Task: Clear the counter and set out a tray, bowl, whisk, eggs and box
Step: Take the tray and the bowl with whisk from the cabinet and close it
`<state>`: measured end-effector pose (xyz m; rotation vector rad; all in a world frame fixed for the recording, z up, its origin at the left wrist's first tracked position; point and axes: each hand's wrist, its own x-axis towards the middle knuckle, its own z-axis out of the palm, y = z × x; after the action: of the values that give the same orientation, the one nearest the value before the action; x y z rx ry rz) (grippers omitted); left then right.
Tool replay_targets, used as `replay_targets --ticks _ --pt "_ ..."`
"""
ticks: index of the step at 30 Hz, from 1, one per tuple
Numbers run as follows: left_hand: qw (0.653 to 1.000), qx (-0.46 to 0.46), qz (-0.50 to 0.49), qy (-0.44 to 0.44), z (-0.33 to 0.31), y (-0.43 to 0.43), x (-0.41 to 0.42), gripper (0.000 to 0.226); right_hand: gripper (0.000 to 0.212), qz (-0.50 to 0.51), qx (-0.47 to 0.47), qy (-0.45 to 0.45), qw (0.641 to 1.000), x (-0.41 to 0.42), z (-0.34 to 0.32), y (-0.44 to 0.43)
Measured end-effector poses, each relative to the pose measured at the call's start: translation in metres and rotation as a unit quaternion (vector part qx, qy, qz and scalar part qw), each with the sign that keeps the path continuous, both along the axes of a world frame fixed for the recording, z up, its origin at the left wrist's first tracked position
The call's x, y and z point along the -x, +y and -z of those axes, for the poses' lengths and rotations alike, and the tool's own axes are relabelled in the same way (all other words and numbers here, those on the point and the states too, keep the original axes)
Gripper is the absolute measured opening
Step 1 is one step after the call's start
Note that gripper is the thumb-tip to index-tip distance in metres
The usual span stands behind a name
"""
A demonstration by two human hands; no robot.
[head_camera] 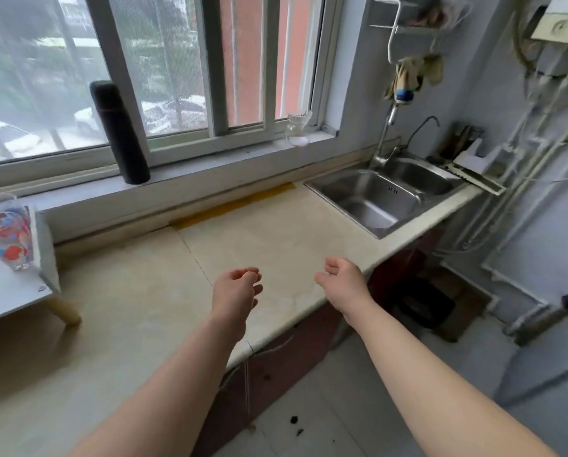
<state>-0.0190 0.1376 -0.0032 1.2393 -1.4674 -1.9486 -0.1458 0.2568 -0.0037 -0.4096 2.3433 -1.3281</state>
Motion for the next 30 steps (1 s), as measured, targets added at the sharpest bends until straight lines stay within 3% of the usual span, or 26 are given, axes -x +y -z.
replay_targets --ticks 12,27,30 --pt "0.99 -0.056 -0.089 -0.089 0.1 0.071 0.0 0.019 0.03 -0.081 -0.076 -0.025 0.993 0.027 0.101 0.05" --pt "0.976 -0.047 -0.097 -0.189 0.226 0.06 -0.024 0.019 0.039 -0.192 -0.177 0.022 0.965 0.012 0.227 0.015" --pt "0.972 -0.018 -0.111 -0.204 0.248 0.054 -0.026 0.035 0.042 -0.205 -0.195 0.037 0.959 0.006 0.251 0.002"
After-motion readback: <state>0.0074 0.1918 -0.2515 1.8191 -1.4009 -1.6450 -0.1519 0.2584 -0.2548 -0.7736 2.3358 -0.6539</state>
